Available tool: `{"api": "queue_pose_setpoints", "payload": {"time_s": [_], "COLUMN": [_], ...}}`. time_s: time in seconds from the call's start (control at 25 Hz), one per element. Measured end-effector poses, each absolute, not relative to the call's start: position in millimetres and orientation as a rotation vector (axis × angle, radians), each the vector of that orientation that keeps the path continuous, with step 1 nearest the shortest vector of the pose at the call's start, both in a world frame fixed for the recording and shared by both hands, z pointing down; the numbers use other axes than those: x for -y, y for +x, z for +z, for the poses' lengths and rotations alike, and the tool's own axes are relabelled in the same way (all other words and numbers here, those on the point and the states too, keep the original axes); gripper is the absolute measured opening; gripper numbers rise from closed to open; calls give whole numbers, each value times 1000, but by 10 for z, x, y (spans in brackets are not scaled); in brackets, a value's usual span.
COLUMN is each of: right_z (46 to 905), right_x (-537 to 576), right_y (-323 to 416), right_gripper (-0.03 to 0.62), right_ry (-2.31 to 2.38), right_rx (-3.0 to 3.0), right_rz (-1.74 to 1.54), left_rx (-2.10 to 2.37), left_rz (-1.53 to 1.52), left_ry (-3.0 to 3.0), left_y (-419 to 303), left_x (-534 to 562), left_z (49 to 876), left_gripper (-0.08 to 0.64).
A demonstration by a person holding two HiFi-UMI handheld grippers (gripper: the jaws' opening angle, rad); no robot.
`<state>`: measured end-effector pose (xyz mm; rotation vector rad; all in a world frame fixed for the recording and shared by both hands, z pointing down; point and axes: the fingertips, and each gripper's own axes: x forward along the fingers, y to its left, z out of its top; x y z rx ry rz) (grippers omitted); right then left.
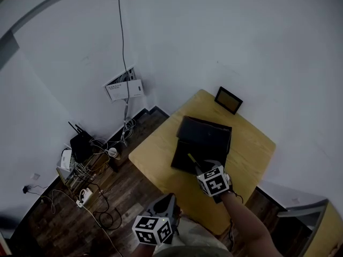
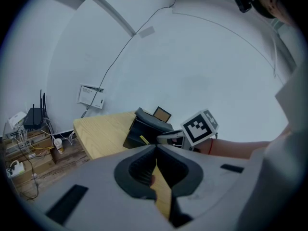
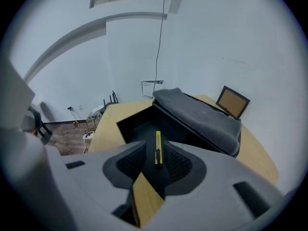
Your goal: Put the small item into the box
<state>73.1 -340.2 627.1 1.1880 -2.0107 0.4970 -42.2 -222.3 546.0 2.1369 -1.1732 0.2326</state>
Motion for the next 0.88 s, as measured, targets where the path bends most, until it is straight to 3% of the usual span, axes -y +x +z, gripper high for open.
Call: {"api": "queue_pose_setpoints", "payload": {"time_s": [0.88], "right_z": [5166], "right_x": [1651], "right_y": [749], "right_gripper": [3], "right_ry": [1628], "right_rx": [2179], "right_rz": [495], "left_rx": [1158], "left_rz": [196], "left_ry": [2218], "left_y": [-615], "left_x": [1267], "left_z": [5246], "left_gripper": [4]}}
